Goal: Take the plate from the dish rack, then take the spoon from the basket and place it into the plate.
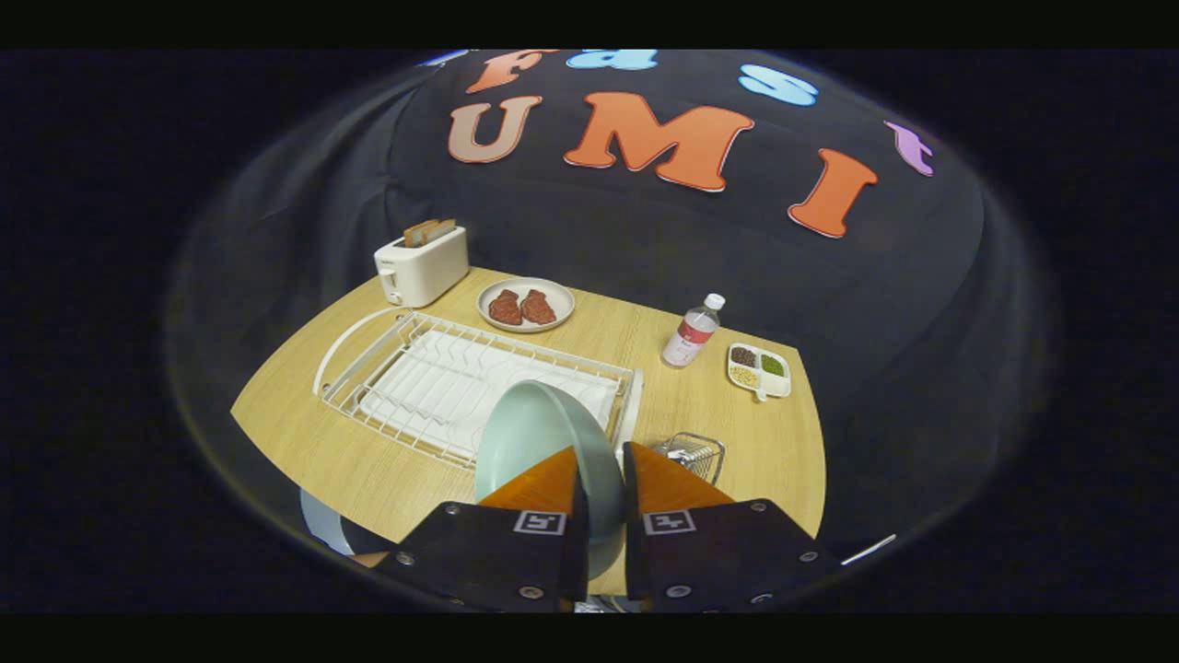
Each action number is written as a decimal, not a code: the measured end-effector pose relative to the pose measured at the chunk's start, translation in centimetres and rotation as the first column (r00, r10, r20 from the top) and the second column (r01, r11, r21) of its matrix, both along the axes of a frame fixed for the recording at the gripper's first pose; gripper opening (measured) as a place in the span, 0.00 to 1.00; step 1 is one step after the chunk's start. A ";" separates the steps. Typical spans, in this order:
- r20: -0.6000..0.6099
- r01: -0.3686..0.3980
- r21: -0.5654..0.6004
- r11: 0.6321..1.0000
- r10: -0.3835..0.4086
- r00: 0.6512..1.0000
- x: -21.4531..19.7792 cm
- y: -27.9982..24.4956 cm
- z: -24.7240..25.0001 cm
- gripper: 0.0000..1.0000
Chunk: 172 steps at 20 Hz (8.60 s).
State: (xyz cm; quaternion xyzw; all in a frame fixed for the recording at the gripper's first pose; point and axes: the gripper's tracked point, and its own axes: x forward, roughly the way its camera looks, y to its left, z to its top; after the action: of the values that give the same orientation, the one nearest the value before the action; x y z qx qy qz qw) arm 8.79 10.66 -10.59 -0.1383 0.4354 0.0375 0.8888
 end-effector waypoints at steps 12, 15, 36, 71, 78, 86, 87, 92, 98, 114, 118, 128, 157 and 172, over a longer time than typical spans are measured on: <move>-0.134 -0.049 0.155 0.987 0.071 0.988 -7.7 2.0 -7.2 0.16; -0.166 -0.028 0.201 0.979 0.063 0.984 -8.9 2.1 -9.3 0.16; -0.230 0.067 0.332 0.941 0.012 0.973 -10.9 0.6 -16.1 0.23; 0.419 0.203 0.266 0.942 -0.303 0.856 -2.8 -13.3 -12.2 0.65; 0.482 0.232 0.284 0.930 -0.348 0.804 -1.3 -13.6 -11.8 0.31; 0.479 0.226 0.377 0.898 -0.398 0.782 -0.7 -13.1 -10.5 0.10; 0.482 0.222 0.382 0.897 -0.398 0.780 -0.7 -13.1 -10.1 0.09; 0.512 0.209 0.374 0.903 -0.389 0.766 -1.8 -13.2 -6.9 0.09; 0.547 0.147 0.396 0.907 -0.361 0.755 -4.2 -12.1 -1.7 0.09; 0.535 -0.174 0.511 0.842 -0.153 0.831 -11.2 -3.4 -1.5 0.09; 0.520 -0.224 0.486 0.845 -0.074 0.851 -13.0 -2.0 -3.5 0.09; 0.401 -0.227 0.505 0.833 0.007 0.916 -15.3 0.1 -9.8 0.10; 0.711 -0.135 0.361 0.923 -0.178 0.680 -9.1 -2.3 3.1 0.87; 0.788 -0.051 0.259 0.965 -0.181 0.588 -7.3 -4.8 4.9 0.90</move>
State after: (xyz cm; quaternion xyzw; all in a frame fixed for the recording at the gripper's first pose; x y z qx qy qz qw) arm 1.53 5.82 -5.72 -0.0092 -0.0176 -0.0065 0.9998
